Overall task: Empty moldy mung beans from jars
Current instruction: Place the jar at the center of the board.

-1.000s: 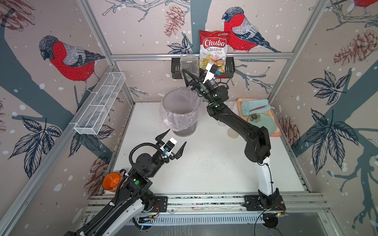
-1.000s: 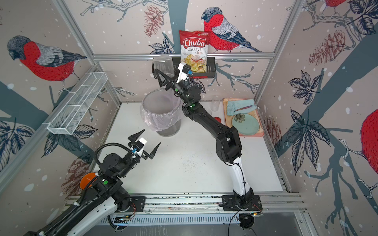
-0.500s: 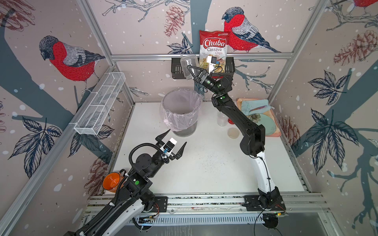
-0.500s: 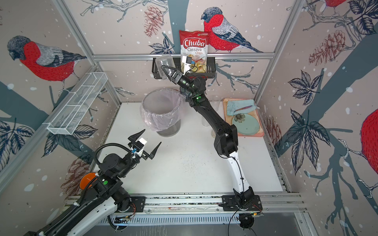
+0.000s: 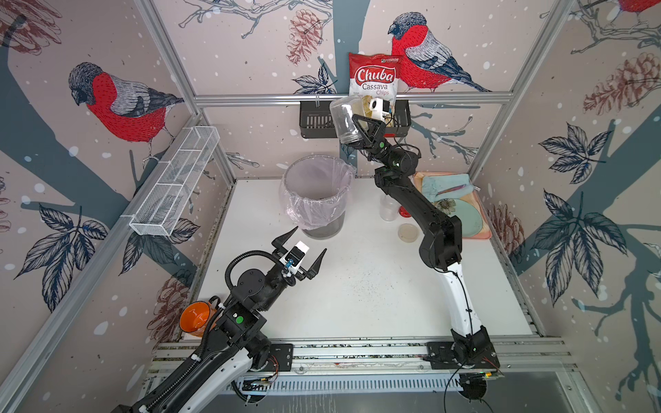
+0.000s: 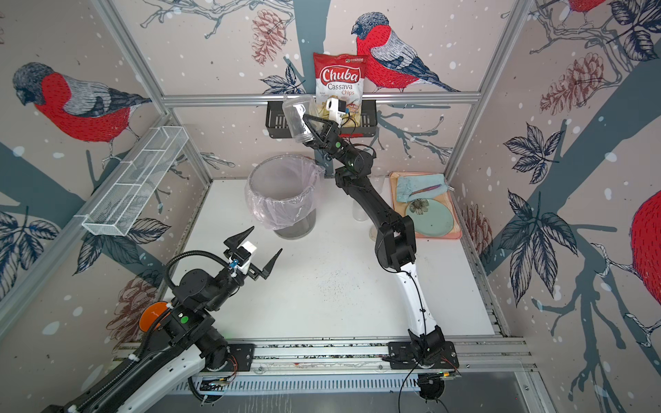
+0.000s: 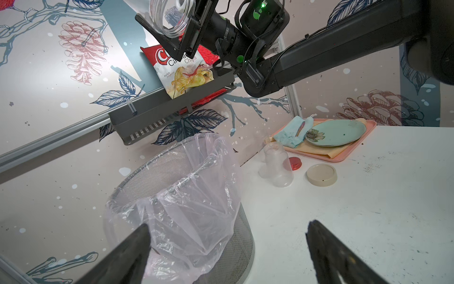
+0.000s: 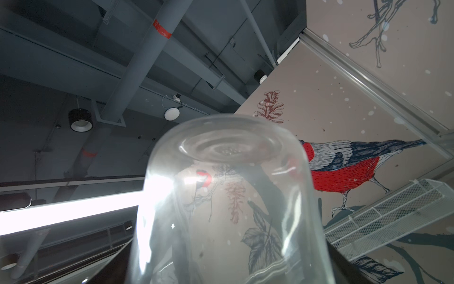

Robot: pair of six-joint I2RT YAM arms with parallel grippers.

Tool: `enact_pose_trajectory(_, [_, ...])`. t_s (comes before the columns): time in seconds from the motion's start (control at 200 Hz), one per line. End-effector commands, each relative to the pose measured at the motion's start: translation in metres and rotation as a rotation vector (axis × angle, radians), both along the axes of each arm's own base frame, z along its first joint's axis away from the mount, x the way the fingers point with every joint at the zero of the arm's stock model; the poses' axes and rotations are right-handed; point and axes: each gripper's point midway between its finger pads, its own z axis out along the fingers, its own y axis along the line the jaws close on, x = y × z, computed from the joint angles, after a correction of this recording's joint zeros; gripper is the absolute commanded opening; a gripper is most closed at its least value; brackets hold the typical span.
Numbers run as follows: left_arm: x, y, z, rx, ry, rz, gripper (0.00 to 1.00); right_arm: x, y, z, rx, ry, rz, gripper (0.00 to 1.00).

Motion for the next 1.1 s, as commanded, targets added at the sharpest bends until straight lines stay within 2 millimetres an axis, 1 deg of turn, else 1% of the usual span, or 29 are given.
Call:
enact_pose_trajectory(0.0, [-0.003,0.000,0.018,-0.041,-0.056,-0.011,0.96,-0.035,-0.014,0.019,0.010,-0.104,0.009,0.09])
enact_pose_trajectory(0.13, [-0.003,0.001,0.020,-0.042,-0.061,-0.006,0.96,-0.036,-0.007,0.019,-0.127,-0.125,-0.097,0.08])
enact_pose_trajectory(0.19, [-0.004,0.001,0.020,-0.043,-0.061,-0.007,0.96,-0.028,-0.003,0.016,-0.223,-0.125,-0.189,0.07])
enact_pose_trajectory(0.205, [-0.004,0.001,0.019,-0.043,-0.060,-0.007,0.96,-0.026,-0.002,0.014,-0.246,-0.121,-0.212,0.07])
enact_pose_trajectory(0.21, [-0.004,0.001,0.020,-0.043,-0.060,-0.007,0.96,-0.023,-0.001,0.011,-0.263,-0.095,-0.210,0.07])
enact_pose_trajectory(0.215, [-0.004,0.001,0.019,-0.044,-0.060,-0.007,0.96,-0.025,-0.002,0.013,-0.259,-0.109,-0.222,0.07])
enact_pose_trajectory(0.295, [-0.005,0.002,0.020,-0.050,-0.059,-0.010,0.96,-0.012,-0.006,0.003,-0.372,-0.090,-0.372,0.07])
enact_pose_trajectory(0.305, [-0.005,0.002,0.021,-0.052,-0.060,-0.011,0.96,-0.009,-0.006,-0.001,-0.388,-0.087,-0.391,0.07])
enact_pose_trajectory(0.32, [-0.006,0.002,0.021,-0.055,-0.060,-0.011,0.96,-0.008,-0.009,0.000,-0.404,-0.093,-0.424,0.07])
enact_pose_trajectory(0.35, [-0.007,0.003,0.022,-0.060,-0.062,-0.014,0.96,-0.001,-0.010,-0.008,-0.467,-0.080,-0.480,0.07])
enact_pose_trajectory(0.45, [-0.009,0.006,0.022,-0.066,-0.068,-0.009,0.96,0.018,-0.029,-0.021,-0.605,-0.043,-0.647,0.07])
enact_pose_trajectory(0.515, [-0.008,0.008,0.022,-0.057,-0.066,0.004,0.96,0.031,-0.047,-0.030,-0.704,-0.006,-0.745,0.07])
enact_pose_trajectory(0.64, [0.003,0.014,0.020,-0.045,-0.027,0.071,0.96,0.053,-0.096,-0.052,-0.905,0.080,-0.985,0.07])
enact_pose_trajectory(0.715, [0.004,0.018,0.023,-0.045,-0.034,0.095,0.96,0.059,-0.124,-0.062,-1.016,0.129,-1.092,0.07])
enact_pose_trajectory(0.795, [0.004,0.020,0.027,-0.050,-0.049,0.103,0.96,0.060,-0.145,-0.076,-1.130,0.172,-1.170,0.07])
enact_pose_trajectory(0.885, [0.003,0.019,0.028,-0.050,-0.047,0.100,0.96,0.060,-0.158,-0.098,-1.269,0.225,-1.199,0.07])
enact_pose_trajectory(0.986, [0.002,0.019,0.028,-0.058,-0.048,0.092,0.96,0.051,-0.166,-0.138,-1.453,0.286,-1.175,0.06])
enact_pose_trajectory(1.096, [-0.001,0.021,0.029,-0.066,-0.056,0.093,0.96,0.028,-0.170,-0.182,-1.657,0.332,-1.119,0.06])
